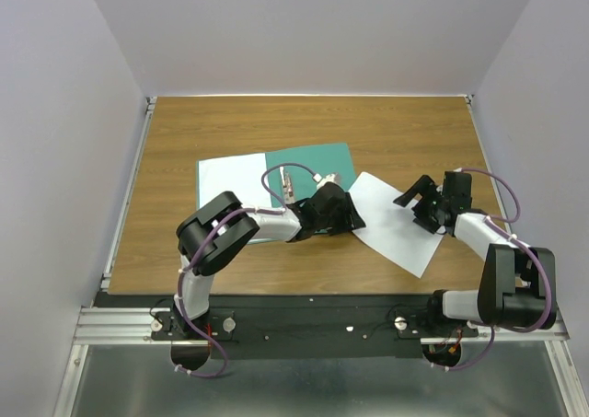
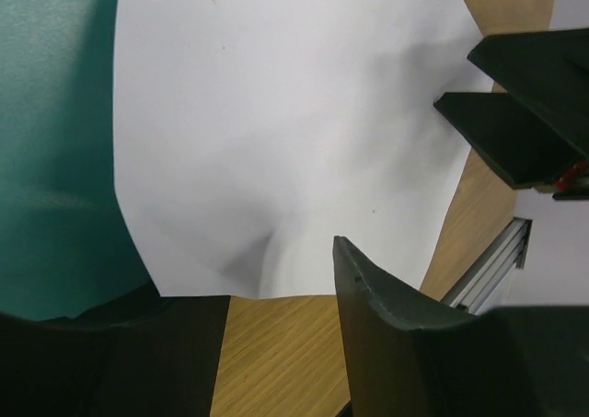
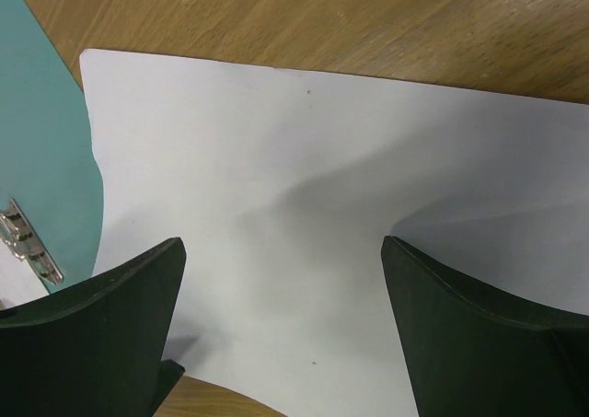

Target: Put the files into the folder

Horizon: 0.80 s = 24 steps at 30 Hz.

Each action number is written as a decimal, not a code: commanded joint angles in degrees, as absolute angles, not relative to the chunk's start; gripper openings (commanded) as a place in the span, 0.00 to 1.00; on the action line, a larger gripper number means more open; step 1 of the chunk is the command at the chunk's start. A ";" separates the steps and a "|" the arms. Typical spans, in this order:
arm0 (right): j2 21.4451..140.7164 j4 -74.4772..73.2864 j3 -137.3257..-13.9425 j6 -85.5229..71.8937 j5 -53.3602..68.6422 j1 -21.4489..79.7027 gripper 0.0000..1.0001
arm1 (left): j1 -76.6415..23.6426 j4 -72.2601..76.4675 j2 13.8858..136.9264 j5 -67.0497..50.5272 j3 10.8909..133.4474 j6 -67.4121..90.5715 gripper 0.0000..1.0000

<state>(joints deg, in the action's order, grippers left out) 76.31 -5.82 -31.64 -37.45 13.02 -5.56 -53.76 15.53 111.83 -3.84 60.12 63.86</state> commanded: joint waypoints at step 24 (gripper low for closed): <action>55.21 -12.93 -38.56 -31.47 25.04 -4.57 1.00 | -54.32 7.29 95.20 0.62 61.80 30.39 0.00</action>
<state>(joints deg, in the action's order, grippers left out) 64.95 -12.82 -31.35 -34.15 20.56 -4.93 -53.78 6.39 105.60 1.04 62.96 51.07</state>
